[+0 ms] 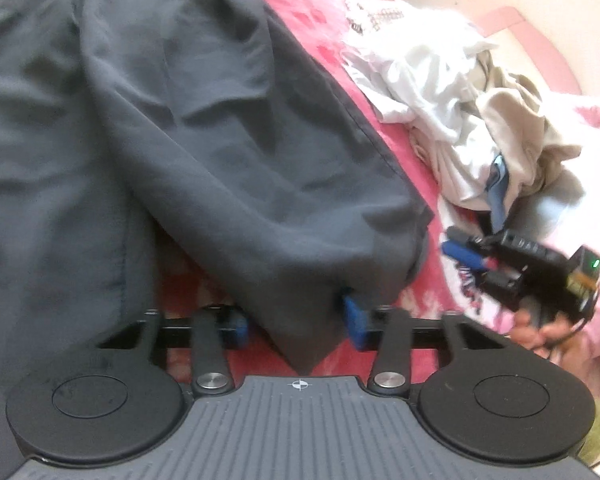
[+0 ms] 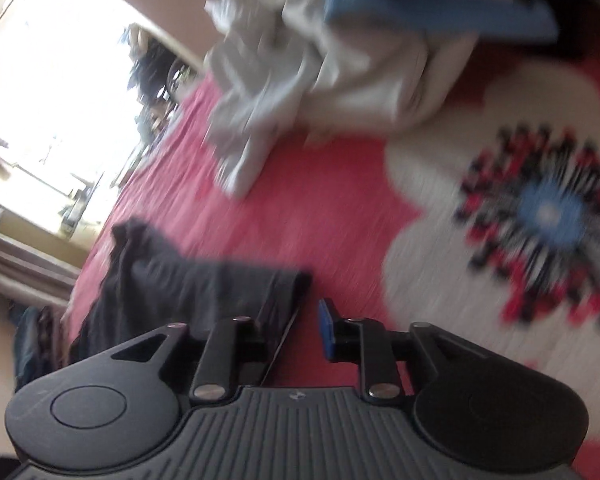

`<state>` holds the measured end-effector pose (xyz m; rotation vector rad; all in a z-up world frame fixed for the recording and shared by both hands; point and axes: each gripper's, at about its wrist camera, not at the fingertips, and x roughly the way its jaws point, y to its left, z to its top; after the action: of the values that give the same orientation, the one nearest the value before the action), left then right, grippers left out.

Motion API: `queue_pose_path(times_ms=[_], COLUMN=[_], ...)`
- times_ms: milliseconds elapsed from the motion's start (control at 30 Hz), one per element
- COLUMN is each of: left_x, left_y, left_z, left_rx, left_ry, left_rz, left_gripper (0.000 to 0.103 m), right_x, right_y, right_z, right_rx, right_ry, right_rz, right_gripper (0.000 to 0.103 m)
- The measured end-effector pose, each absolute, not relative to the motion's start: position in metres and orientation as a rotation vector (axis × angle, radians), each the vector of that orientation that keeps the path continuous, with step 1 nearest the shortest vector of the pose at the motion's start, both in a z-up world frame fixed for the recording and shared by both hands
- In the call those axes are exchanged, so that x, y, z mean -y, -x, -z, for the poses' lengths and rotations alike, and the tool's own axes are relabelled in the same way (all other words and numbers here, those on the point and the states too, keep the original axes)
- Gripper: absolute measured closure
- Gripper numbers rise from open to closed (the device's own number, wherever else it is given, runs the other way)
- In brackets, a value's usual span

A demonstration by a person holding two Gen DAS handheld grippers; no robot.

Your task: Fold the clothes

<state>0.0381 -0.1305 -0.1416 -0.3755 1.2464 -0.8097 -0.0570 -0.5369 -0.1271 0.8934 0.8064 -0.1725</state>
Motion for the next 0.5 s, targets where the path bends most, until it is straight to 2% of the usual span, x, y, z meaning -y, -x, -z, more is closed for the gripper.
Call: queue_pose_path(times_ms=[33,200,267,333,400,467,500], left_x=[0.132,0.134,0.137,0.139,0.142,0.143,0.143], left_y=[-0.043,-0.079,-0.094,-0.108,-0.118,-0.124,-0.126], left_z=[0.14,0.134,0.136,0.139,0.147,0.155,0.158], left_rx=[-1.264,-1.337,-1.336,-1.34,-1.363,-1.388,-1.399], left_ry=[0.406,0.687,0.753,0.81,0.836,0.86,0.868], left_rz=[0.822,0.847,0.821,0.793,0.768,0.751,0.743], left_gripper=[0.088,0.088,0.081,0.069,0.063,0.057,0.055], right_x=[0.532,0.516,0.51,0.495,0.475,0.447,0.432], right_y=[0.056,0.049,0.046,0.043,0.041,0.043,0.043], right_z=[0.126,0.108,0.099,0.089,0.078,0.069,0.067], right_rx=[-0.812,-0.783,-0.756,-0.735,-0.714,-0.701,-0.701], right_ry=[-0.885,-0.802,-0.772,-0.695,-0.586,-0.442,-0.363], right_rz=[0.16,0.114,0.099,0.016,-0.091,-0.222,-0.276], right_gripper=[0.077,0.075,0.073,0.071,0.062,0.056,0.048])
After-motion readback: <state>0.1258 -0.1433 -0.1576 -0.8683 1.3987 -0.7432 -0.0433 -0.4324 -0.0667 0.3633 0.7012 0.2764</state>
